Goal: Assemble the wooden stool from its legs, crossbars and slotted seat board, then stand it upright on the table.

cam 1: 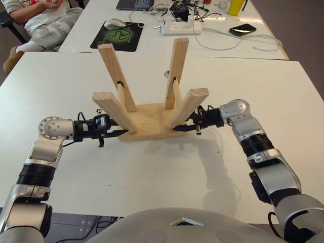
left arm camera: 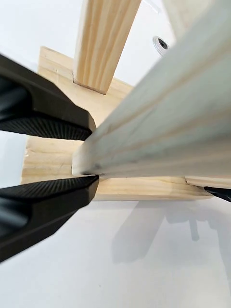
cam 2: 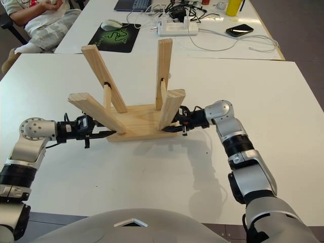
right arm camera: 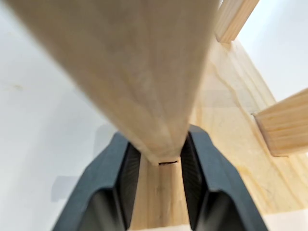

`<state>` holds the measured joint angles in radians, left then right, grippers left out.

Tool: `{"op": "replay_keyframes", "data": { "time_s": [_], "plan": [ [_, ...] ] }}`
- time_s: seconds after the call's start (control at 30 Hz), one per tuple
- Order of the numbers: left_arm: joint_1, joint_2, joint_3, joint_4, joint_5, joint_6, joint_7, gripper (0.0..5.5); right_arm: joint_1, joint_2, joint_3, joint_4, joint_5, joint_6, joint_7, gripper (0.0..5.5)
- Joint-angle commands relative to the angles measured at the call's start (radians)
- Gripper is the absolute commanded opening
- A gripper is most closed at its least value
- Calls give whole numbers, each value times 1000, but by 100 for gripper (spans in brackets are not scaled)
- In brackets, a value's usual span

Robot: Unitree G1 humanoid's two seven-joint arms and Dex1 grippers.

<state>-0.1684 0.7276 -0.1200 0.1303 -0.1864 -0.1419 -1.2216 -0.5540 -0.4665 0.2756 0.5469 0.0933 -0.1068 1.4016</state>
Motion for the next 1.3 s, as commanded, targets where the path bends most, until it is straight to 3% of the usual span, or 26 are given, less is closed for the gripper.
{"op": "replay_keyframes", "data": {
  "time_s": [0.03,0.17,0.3,0.43,0.63,0.8,1.0,1.3],
  "plan": [
    [91,-16,-33,-198,-65,63,-5,107,40,-33,-56,-175,106,120,24,109],
    [129,7,-18,-398,-165,243,15,107,96,-134,-73,-374,179,301,111,110],
    [45,54,59,-564,-550,746,78,107,17,-345,-36,-593,422,724,210,110],
    [-15,80,98,-531,-854,1137,142,107,-135,-499,83,-622,652,1011,212,110],
    [-110,49,117,-330,-1122,1531,213,105,-249,-538,208,-529,773,1247,212,110],
    [-189,-55,147,-150,-1182,1696,320,105,-243,-525,234,-480,842,1421,212,109],
    [-252,-103,154,-66,-1152,1755,393,105,-115,-510,212,-456,796,1440,195,109],
    [-262,-94,140,-74,-1093,1753,409,104,66,-420,60,-456,771,1429,34,109]
  ]
}}
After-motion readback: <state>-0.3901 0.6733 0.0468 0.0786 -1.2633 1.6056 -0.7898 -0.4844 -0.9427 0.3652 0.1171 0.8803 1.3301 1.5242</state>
